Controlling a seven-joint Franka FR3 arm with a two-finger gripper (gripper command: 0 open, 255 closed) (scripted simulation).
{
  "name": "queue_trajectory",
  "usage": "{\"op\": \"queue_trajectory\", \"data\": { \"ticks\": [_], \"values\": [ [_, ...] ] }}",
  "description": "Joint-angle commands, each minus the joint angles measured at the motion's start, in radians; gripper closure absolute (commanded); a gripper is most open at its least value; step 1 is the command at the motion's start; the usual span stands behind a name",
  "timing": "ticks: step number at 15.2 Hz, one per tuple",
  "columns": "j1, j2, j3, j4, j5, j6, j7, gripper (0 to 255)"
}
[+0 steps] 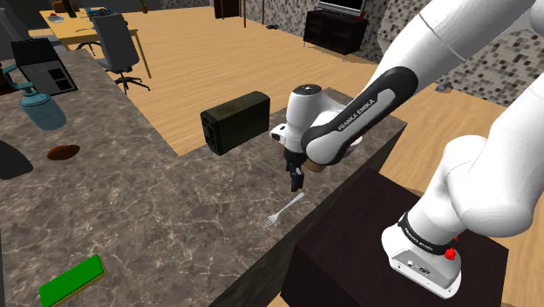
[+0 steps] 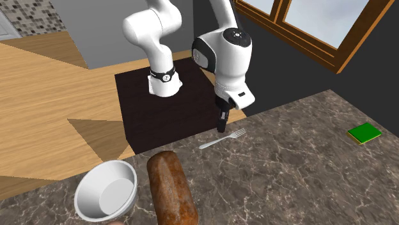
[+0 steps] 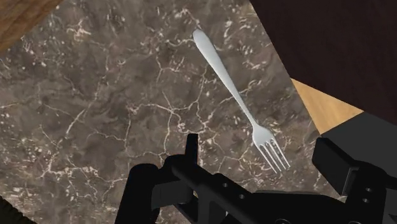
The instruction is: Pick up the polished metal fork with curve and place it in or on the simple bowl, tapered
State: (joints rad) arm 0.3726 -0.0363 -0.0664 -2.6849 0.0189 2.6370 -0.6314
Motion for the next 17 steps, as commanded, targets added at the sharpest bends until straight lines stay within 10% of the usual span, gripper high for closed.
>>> {"op": "queue_trajectory", "data": {
  "ticks": [1, 8, 17],
  "values": [
    [0.022, 0.076, 0.016, 0.008, 0.029, 0.075, -0.073, 0],
    [0.033, 0.345, 0.124, 0.071, 0.101, 0.299, -0.304, 0],
    [0.028, 0.499, 0.139, 0.117, 0.098, 0.407, -0.318, 0]
  ]
}}
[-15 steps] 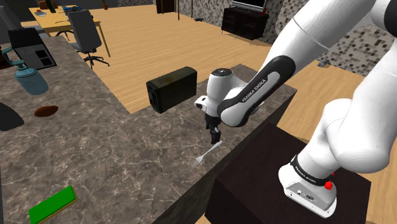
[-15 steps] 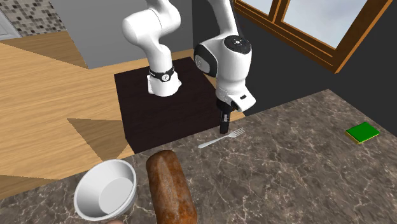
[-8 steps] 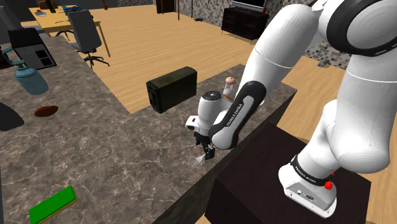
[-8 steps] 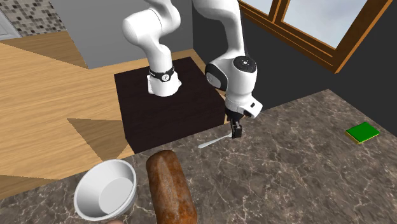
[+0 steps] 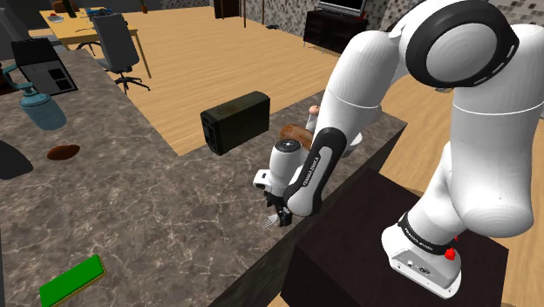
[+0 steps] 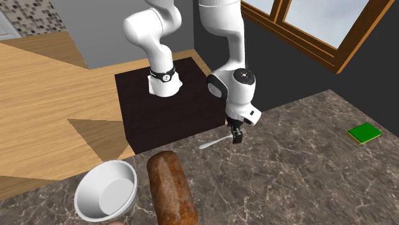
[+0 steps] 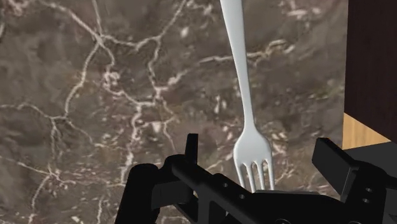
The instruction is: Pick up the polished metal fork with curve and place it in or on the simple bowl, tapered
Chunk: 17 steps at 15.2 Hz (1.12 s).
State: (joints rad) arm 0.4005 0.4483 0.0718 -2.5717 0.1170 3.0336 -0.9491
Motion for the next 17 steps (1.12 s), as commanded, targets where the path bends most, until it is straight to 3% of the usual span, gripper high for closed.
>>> {"op": "queue_trajectory", "data": {
  "ticks": [1, 7, 8, 17],
  "values": [
    [0.000, 0.014, 0.001, 0.004, 0.000, 0.011, 0.000, 0],
    [0.000, 0.014, 0.001, 0.004, 0.000, 0.010, 0.000, 0],
    [0.000, 0.014, 0.001, 0.004, 0.000, 0.010, 0.000, 255],
    [0.000, 0.014, 0.001, 0.004, 0.001, 0.011, 0.000, 255]
  ]
}}
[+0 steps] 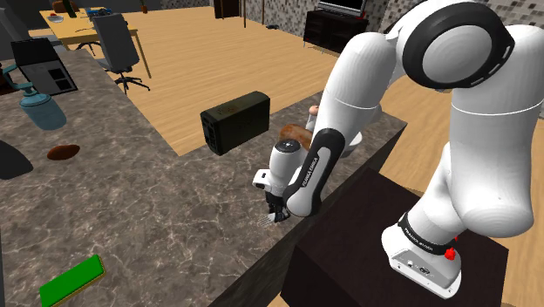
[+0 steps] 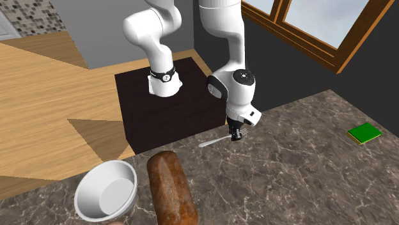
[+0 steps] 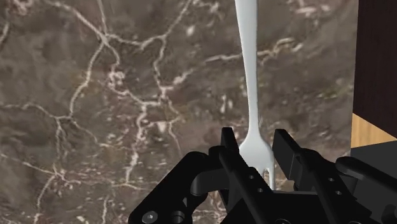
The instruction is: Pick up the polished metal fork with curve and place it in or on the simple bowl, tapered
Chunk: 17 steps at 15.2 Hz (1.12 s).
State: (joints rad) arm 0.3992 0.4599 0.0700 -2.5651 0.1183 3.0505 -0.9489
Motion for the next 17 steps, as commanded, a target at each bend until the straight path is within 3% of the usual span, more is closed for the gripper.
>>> {"op": "queue_trajectory", "data": {
  "ticks": [1, 17],
  "values": [
    [0.002, -0.015, 0.002, -0.009, -0.001, -0.018, 0.000, 255],
    [0.013, -0.294, -0.010, -0.070, -0.013, -0.235, 0.022, 255]
  ]
}}
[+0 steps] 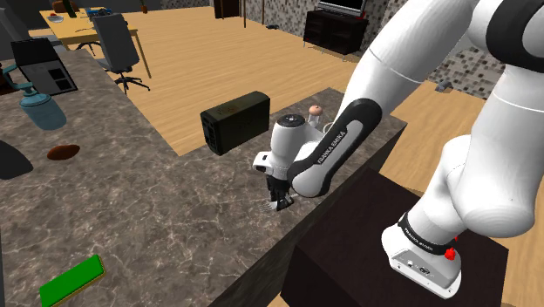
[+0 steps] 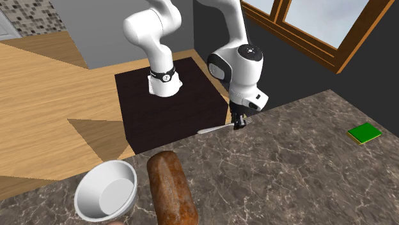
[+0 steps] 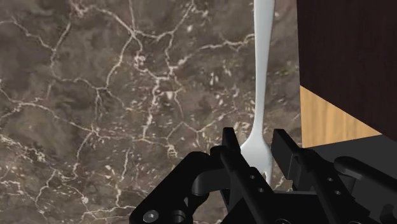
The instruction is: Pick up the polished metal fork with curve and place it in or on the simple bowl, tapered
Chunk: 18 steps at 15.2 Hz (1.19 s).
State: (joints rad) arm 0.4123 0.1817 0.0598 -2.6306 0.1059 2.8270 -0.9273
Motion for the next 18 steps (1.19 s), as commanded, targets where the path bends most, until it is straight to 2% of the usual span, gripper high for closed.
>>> {"op": "queue_trajectory", "data": {
  "ticks": [1, 17, 18],
  "values": [
    [0.000, -0.032, -0.001, -0.007, -0.001, -0.026, 0.002, 255],
    [-0.001, -0.273, -0.005, 0.002, -0.018, -0.275, 0.022, 255],
    [-0.015, -0.285, -0.021, -0.012, -0.019, -0.275, -0.006, 255]
  ]
}}
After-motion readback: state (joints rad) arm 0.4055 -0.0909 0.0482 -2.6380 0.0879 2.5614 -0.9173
